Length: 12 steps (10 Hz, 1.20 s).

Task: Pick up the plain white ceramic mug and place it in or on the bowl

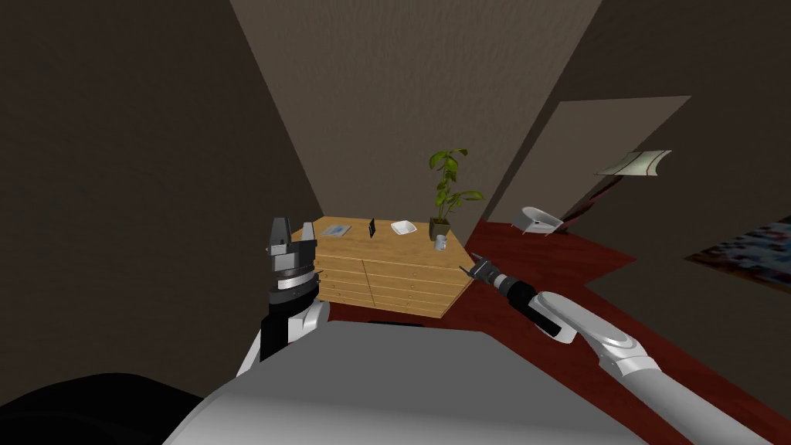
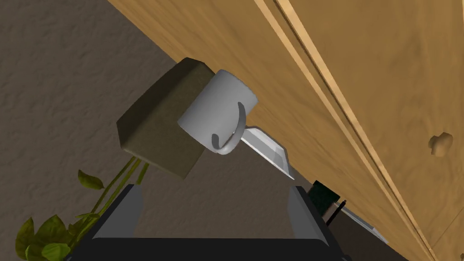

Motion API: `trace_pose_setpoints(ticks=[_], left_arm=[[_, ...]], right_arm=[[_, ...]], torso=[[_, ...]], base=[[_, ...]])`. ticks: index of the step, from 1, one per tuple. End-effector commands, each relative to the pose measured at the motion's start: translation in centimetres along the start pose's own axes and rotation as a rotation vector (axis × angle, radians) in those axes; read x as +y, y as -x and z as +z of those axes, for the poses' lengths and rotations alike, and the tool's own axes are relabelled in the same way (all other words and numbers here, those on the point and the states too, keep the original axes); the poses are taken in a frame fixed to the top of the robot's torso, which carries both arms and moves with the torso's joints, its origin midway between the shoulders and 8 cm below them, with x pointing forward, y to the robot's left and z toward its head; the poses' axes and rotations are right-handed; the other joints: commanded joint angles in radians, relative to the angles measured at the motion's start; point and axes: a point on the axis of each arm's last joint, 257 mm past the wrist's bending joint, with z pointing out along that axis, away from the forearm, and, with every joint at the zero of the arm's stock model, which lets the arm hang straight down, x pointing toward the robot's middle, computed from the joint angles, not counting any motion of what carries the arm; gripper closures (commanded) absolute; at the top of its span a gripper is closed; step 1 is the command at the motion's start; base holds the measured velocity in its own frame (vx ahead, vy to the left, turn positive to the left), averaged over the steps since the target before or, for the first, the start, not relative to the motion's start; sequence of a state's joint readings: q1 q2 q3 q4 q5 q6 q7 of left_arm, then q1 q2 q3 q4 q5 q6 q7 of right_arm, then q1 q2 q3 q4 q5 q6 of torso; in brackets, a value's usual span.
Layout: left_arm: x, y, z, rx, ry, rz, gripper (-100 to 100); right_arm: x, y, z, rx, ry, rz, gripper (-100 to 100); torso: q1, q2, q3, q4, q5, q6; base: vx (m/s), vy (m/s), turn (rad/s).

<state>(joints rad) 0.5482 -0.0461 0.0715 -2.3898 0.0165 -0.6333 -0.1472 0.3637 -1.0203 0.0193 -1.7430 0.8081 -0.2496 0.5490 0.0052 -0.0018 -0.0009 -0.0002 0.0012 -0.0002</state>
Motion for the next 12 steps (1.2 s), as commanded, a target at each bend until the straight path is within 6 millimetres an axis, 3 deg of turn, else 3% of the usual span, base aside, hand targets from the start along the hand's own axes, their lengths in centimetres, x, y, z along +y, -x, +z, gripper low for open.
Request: trace_pose_setpoints(ticks=[1,7,8,10,11,12], left_arm=[[0.0,0.0,0.0,0.0,0.0,0.0,0],[0.0,0.0,0.0,0.0,0.0,0.0,0],[0.0,0.0,0.0,0.0,0.0,0.0,0],[0.0,0.0,0.0,0.0,0.0,0.0,0],[0.0,0.0,0.0,0.0,0.0,0.0,0],[0.0,0.0,0.0,0.0,0.0,0.0,0]], right_arm=[[-0.9,-1.8,-0.3,0.046,0.012,-0.102,-100],[-4.7,-7.3,-2.3,0.193,0.061,-0.381,-100],[-4.7,-7.3,-2.3,0.193,0.061,-0.381,-100],[-5.7,-9.1,-3.2,0.239,0.081,-0.45,-100],[-5.5,-8.6,-3.0,0.226,0.074,-0.428,-100],[-5.6,-8.7,-3.1,0.227,0.076,-0.433,0]], torso=[[0.0,0.0,0.0,0.0,0.0,0.0],[0.001,-0.001,-0.001,0.0,0.0,0.0],[0.003,-0.002,-0.001,-0.001,0.001,0.0],[0.0,-0.003,-0.002,-0.001,0.0,0.0],[0.001,-0.006,-0.003,-0.001,0.0,0.0],[-0.002,-0.003,-0.002,-0.001,0.0,0.001]], base=[[0.036,0.095,0.136],[0.044,0.095,0.143],[0.067,0.083,0.078],[0.104,0.071,0.186],[0.067,0.034,0.039],[0.011,0.006,-0.006]])
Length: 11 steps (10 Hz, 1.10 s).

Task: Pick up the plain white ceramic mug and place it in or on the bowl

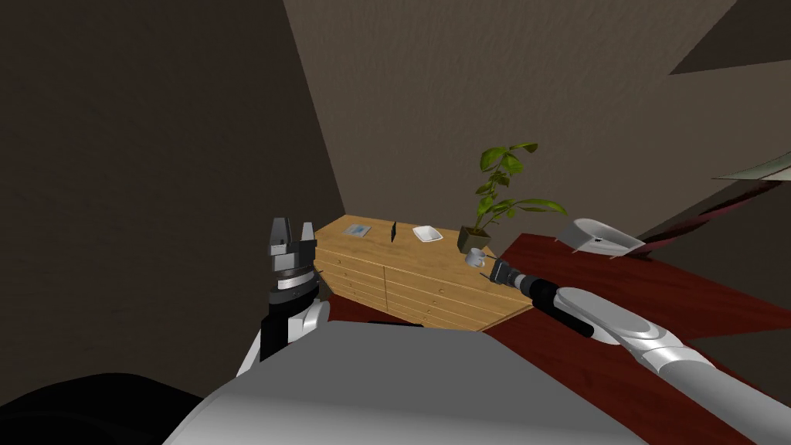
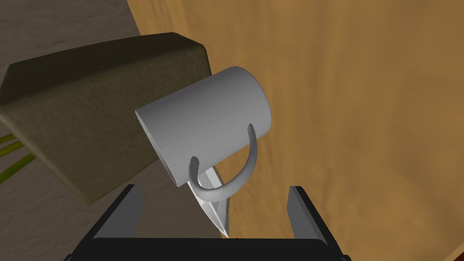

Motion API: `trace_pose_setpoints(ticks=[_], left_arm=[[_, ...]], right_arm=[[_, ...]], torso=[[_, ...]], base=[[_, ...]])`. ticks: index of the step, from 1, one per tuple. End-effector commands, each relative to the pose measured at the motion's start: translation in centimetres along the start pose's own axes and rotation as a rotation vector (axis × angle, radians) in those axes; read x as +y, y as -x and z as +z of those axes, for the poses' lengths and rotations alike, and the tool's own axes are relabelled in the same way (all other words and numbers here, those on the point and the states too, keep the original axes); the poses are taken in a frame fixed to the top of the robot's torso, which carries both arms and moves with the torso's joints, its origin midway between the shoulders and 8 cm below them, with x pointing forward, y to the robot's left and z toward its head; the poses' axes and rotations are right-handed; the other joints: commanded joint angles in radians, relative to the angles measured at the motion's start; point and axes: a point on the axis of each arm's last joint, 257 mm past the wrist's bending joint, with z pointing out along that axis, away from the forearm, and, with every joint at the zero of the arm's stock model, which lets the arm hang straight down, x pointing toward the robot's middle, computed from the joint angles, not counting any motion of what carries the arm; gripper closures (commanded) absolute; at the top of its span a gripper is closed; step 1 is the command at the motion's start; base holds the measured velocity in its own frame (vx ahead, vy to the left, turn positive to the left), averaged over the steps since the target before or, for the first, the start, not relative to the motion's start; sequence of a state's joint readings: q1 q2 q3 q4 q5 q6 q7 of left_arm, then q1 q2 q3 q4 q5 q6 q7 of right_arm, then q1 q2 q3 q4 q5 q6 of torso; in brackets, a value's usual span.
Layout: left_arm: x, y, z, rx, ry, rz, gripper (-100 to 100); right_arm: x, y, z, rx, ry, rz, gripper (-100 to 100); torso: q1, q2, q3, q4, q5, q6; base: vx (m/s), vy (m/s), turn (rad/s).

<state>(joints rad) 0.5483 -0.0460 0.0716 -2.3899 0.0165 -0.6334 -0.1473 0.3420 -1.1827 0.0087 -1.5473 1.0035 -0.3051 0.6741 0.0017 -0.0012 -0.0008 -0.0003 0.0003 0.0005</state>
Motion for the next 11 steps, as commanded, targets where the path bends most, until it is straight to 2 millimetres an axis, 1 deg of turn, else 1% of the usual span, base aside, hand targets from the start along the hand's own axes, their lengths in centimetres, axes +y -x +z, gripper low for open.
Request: trace_pose_setpoints(ticks=[1,2,3,7,8,9,10,11], left_arm=[[0.0,0.0,0.0,0.0,0.0,0.0,0],[0.0,0.0,0.0,0.0,0.0,0.0,0],[0.0,0.0,0.0,0.0,0.0,0.0,0],[0.0,0.0,0.0,0.0,0.0,0.0,0],[0.0,0.0,0.0,0.0,0.0,0.0,0],[0.0,0.0,0.0,0.0,0.0,0.0,0],[0.0,0.0,0.0,0.0,0.0,0.0,0],[0.0,0.0,0.0,0.0,0.0,0.0,0]], right_arm=[[0.5,-0.9,0.3,0.023,-0.011,0.016,-100],[0.3,-0.7,0.1,0.012,-0.006,0.011,-100],[0.3,-0.8,0.2,0.014,-0.007,0.011,100],[0.3,-0.7,0.2,0.013,-0.006,0.011,100],[0.3,-0.7,0.2,0.013,-0.006,0.011,0],[0.3,-0.7,0.2,0.013,-0.006,0.011,100],[0.3,-0.7,0.2,0.013,-0.006,0.011,0],[-2.9,1.5,0.5,-0.033,-0.048,-0.034,100]], torso=[[0.0,0.0,0.0,0.0,0.0,0.0],[-0.001,0.0,0.0,0.0,0.0,-0.001],[-0.002,0.001,0.0,0.0,0.0,0.0],[-0.002,0.001,0.001,0.0,-0.001,0.0],[-0.002,0.001,0.001,0.0,-0.001,0.0],[-0.002,0.001,0.001,0.0,-0.001,0.0],[-0.002,0.001,0.001,0.0,-0.001,0.0],[-0.002,0.001,0.001,0.0,-0.001,0.0]], base=[[0.032,-0.009,0.202],[0.02,-0.011,0.058],[0.0,0.0,0.0],[0.0,0.0,0.0],[0.0,0.0,0.0],[0.0,0.0,0.0],[0.0,0.0,0.0],[-0.155,0.032,0.062]])
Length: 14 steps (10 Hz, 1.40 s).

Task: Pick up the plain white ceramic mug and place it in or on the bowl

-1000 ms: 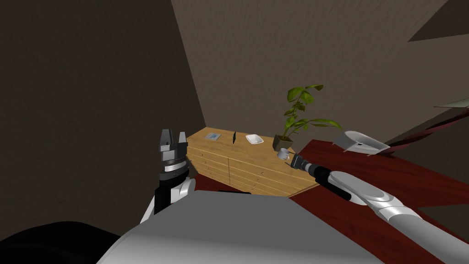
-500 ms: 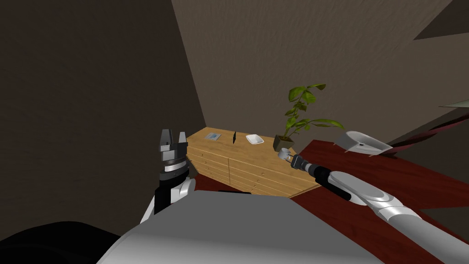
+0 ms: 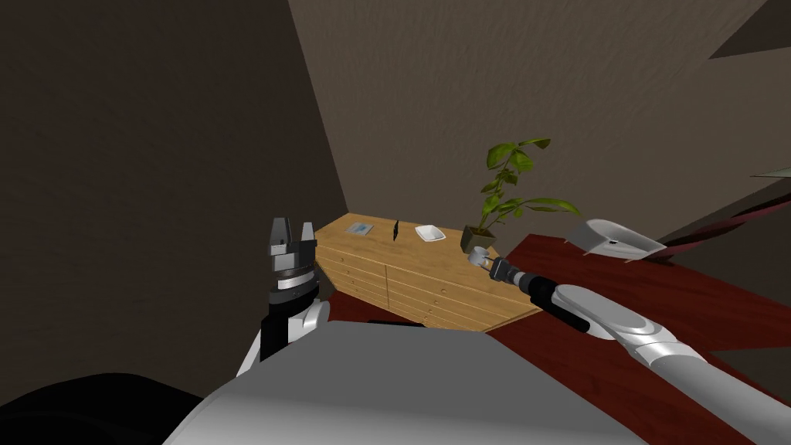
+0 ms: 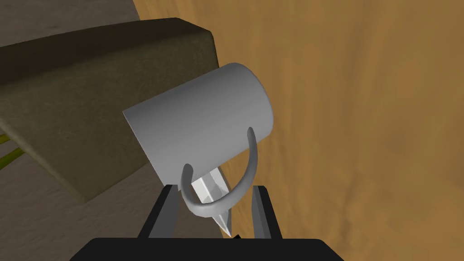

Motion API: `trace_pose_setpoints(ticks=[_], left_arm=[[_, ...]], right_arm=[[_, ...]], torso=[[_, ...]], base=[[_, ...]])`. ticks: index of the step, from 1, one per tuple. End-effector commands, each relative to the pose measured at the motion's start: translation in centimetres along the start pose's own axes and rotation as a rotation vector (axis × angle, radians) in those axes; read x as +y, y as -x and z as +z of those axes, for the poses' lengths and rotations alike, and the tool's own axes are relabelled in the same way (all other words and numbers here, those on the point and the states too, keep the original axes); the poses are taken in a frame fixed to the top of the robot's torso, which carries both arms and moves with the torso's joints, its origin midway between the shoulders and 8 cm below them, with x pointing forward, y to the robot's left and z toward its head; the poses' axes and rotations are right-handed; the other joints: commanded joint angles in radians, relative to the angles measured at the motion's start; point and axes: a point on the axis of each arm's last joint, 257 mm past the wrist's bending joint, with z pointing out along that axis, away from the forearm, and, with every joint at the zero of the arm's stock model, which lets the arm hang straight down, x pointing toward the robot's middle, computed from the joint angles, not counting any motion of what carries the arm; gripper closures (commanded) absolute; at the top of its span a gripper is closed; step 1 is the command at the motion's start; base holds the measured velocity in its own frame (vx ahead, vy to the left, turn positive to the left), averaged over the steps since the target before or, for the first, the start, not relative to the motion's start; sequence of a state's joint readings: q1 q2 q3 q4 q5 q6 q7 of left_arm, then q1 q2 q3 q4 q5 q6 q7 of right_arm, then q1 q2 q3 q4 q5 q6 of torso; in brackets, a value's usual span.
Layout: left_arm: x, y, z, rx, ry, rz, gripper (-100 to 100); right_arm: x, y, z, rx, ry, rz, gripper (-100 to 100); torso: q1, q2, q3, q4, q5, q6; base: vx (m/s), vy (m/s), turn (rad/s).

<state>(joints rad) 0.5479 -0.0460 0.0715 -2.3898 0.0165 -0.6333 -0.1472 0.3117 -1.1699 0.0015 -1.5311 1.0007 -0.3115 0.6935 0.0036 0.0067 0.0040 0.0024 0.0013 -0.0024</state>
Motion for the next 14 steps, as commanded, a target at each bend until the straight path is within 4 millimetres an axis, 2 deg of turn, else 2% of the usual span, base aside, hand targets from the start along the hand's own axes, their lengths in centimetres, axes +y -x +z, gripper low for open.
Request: trace_pose_setpoints(ticks=[1,3,4,5,7,10,14], left_arm=[[0.0,0.0,0.0,0.0,0.0,0.0,0],[0.0,0.0,0.0,0.0,0.0,0.0,0],[0.0,0.0,0.0,0.0,0.0,0.0,0],[0.0,0.0,0.0,0.0,0.0,0.0,0],[0.0,0.0,0.0,0.0,0.0,0.0,0],[0.0,0.0,0.0,0.0,0.0,0.0,0],[0.0,0.0,0.0,0.0,0.0,0.0,0]], right_arm=[[-2.3,1.9,0.3,-0.04,-0.028,-0.04,100],[-4.5,4.5,0.6,-0.096,-0.044,-0.108,100],[-4.5,4.5,0.6,-0.096,-0.044,-0.108,100],[-5.4,5.5,0.6,-0.116,-0.046,-0.145,100],[-6.3,5.9,0.5,-0.127,-0.041,-0.195,100],[-7.1,4.7,0.1,-0.1,-0.026,-0.252,100],[-8.5,0.5,-1.2,0.003,0.003,-0.346,100]], torso=[[0.0,0.0,0.0,0.0,0.0,0.0],[0.002,0.006,0.004,0.002,0.001,0.0],[0.004,0.006,0.004,0.002,0.002,-0.001],[0.004,0.003,0.002,0.001,0.002,0.002],[0.007,-0.001,0.0,0.0,0.003,-0.001],[0.009,-0.005,-0.003,-0.001,0.004,-0.001],[0.009,-0.013,-0.007,-0.003,0.005,-0.001]], base=[[-0.213,0.042,0.124],[-0.196,0.021,0.245],[-0.1,0.047,0.124],[-0.08,0.065,0.178],[-0.076,0.089,0.287],[-0.02,0.11,0.273],[0.081,0.117,0.233]])
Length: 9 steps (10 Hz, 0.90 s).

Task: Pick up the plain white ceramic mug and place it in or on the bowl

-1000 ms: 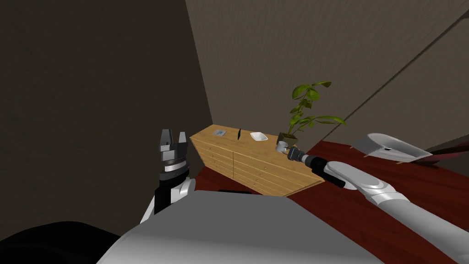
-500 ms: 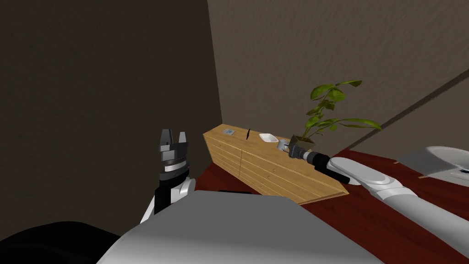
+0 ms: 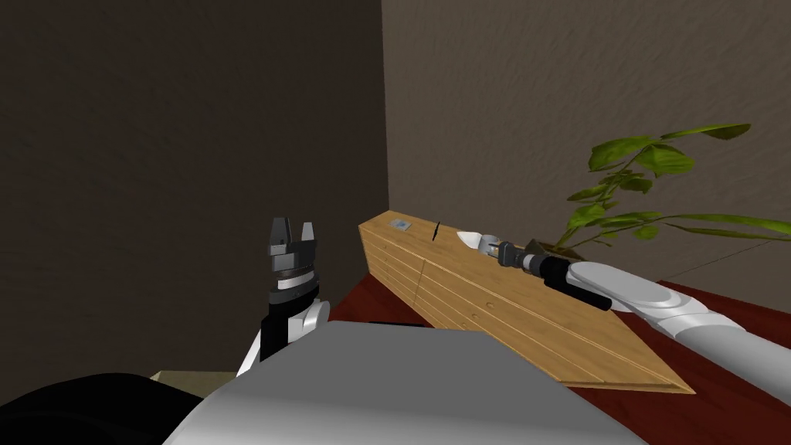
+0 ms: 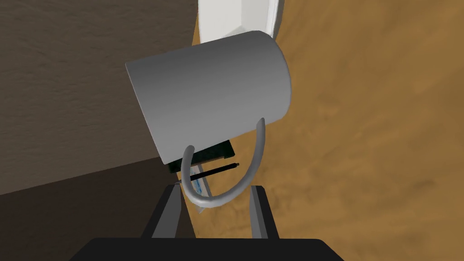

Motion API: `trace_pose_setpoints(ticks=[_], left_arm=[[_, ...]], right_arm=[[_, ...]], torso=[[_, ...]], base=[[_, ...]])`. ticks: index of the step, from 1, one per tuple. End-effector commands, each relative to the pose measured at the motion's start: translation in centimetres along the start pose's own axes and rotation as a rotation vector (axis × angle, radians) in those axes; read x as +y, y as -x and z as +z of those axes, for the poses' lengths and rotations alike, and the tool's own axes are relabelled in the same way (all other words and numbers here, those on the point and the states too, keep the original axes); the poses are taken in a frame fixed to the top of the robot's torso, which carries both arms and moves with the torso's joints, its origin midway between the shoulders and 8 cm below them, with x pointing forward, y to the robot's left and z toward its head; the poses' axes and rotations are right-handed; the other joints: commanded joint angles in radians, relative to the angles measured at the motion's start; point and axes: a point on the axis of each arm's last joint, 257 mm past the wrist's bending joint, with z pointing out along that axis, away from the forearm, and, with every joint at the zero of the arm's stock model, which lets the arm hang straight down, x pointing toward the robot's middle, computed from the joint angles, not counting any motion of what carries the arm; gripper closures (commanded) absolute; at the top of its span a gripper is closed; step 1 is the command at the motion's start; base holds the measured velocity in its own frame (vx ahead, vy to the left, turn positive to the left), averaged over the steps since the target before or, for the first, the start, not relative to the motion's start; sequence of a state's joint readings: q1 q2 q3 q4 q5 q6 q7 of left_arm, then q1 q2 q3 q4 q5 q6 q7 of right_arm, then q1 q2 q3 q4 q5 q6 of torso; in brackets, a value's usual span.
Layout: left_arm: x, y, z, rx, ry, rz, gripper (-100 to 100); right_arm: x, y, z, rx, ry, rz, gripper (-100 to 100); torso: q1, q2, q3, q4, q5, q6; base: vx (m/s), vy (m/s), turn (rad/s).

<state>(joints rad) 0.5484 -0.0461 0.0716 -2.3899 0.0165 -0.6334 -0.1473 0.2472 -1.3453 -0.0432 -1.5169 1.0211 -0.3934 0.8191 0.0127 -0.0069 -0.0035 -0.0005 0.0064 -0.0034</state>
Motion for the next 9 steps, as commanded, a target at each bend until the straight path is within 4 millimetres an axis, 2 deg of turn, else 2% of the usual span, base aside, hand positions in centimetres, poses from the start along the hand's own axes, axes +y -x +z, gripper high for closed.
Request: trace_pose_setpoints(ticks=[1,2,5,6,8,9], left_arm=[[0.0,0.0,0.0,0.0,0.0,0.0,0],[0.0,0.0,0.0,0.0,0.0,0.0,0],[0.0,0.0,0.0,0.0,0.0,0.0,0],[0.0,0.0,0.0,0.0,0.0,0.0,0],[0.0,0.0,0.0,0.0,0.0,0.0,0],[0.0,0.0,0.0,0.0,0.0,0.0,0]], right_arm=[[-0.1,-1.4,-0.5,0.037,0.014,-0.032,100],[-0.3,-3.4,-1.3,0.085,0.03,-0.069,100],[-0.8,-6.6,-2.7,0.162,0.048,-0.123,100],[-1.4,-8.6,-3.6,0.213,0.053,-0.151,100],[-2.0,-10.5,-4.6,0.262,0.053,-0.172,100],[-2.6,-12.1,-5.4,0.306,0.048,-0.187,100]], torso=[[0.0,0.0,0.0,0.0,0.0,0.0],[-0.001,0.001,0.001,0.0,0.0,0.001],[-0.002,-0.002,-0.001,0.0,0.0,0.001],[-0.003,-0.001,0.0,0.0,0.0,0.002],[-0.004,-0.001,0.0,0.0,-0.001,0.002],[-0.006,0.0,0.0,0.001,-0.001,0.002]], base=[[0.093,0.084,0.086],[0.137,0.068,0.104],[0.139,0.082,0.045],[0.148,0.078,-0.009],[0.15,0.051,-0.04],[0.133,0.027,-0.065]])
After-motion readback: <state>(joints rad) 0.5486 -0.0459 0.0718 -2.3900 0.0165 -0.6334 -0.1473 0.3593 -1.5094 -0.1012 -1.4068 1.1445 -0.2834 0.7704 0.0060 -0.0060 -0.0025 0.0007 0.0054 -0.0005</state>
